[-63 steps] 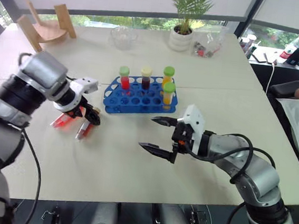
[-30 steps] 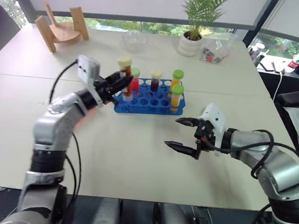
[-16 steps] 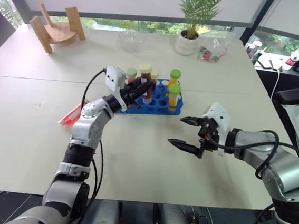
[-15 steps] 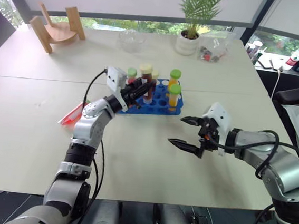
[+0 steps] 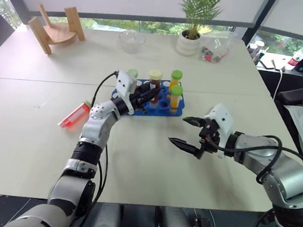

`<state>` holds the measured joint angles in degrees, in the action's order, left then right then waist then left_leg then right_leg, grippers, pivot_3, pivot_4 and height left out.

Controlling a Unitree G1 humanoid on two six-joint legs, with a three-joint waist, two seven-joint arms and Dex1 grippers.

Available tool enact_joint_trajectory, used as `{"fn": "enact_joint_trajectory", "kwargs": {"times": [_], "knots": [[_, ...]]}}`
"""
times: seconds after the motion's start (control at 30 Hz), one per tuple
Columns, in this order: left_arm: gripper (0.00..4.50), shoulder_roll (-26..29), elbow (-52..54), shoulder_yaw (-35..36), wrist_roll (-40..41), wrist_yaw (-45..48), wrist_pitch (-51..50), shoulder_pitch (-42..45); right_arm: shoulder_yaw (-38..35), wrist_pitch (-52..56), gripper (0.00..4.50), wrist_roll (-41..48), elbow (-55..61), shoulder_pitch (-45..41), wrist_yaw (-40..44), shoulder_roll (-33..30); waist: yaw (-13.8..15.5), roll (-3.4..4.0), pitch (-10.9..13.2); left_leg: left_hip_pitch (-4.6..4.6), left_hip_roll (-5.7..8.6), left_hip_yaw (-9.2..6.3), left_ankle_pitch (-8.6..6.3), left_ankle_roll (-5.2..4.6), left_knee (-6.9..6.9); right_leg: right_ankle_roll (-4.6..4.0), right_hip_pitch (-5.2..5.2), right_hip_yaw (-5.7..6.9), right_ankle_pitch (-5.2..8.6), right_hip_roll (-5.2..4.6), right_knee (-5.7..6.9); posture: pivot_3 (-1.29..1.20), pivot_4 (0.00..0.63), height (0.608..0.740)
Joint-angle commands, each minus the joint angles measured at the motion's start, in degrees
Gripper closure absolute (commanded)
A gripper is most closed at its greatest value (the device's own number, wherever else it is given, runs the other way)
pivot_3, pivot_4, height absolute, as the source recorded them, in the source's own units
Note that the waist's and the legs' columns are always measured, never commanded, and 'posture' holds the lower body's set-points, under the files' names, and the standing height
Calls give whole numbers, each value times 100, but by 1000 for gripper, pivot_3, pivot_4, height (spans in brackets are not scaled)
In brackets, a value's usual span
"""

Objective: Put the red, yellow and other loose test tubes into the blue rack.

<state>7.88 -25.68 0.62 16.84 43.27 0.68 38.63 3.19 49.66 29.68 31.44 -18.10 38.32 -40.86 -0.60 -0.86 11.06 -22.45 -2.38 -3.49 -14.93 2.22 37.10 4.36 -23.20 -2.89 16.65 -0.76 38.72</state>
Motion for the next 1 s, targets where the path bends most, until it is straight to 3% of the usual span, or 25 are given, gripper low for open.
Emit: {"fn": "enact_joint_trajectory", "kwargs": {"times": [0.03,0.33,0.57,0.67,0.8,0.9,1.0], "knots": [[3668,-9,-140,-38,-174,-107,246,102,-72,-80,0,37,197,-72,-29,52,-5,0,0,0,0,0,0,0,0,0,0,0,0,0,0,0,150,740],[3668,-29,-421,-75,-289,-21,445,197,-8,-107,0,-5,140,-151,-45,139,-6,0,0,0,0,0,0,0,0,0,0,0,0,1,-1,0,150,740],[194,369,251,14,-214,-9,-123,80,-13,-77,0,40,151,-107,36,84,-25,0,1,0,-1,-1,0,0,-7,0,-1,0,0,2,-6,0,150,740],[194,1128,1701,283,428,229,-1451,-295,-70,-43,0,129,179,-44,139,26,-76,3,2,0,-6,-1,0,0,-11,0,-3,-2,0,7,-7,0,150,740],[194,2537,3428,775,1466,233,-3779,-335,87,-63,0,248,96,-111,404,56,-102,5,6,-1,-22,-2,-1,-1,-23,-6,-10,2,4,15,-8,0,150,740],[194,4020,3700,825,1892,869,-5180,-151,38,-7,0,745,298,-131,995,-67,-79,2,8,-4,-20,-2,-1,0,-20,-6,-8,5,4,13,-10,0,150,740],[194,5458,3206,230,1396,1644,-5376,119,101,-158,0,922,220,-193,1519,-222,-69,7,10,-1,-19,2,-3,-2,-25,-5,-5,5,6,12,-26,0,150,740]]}}
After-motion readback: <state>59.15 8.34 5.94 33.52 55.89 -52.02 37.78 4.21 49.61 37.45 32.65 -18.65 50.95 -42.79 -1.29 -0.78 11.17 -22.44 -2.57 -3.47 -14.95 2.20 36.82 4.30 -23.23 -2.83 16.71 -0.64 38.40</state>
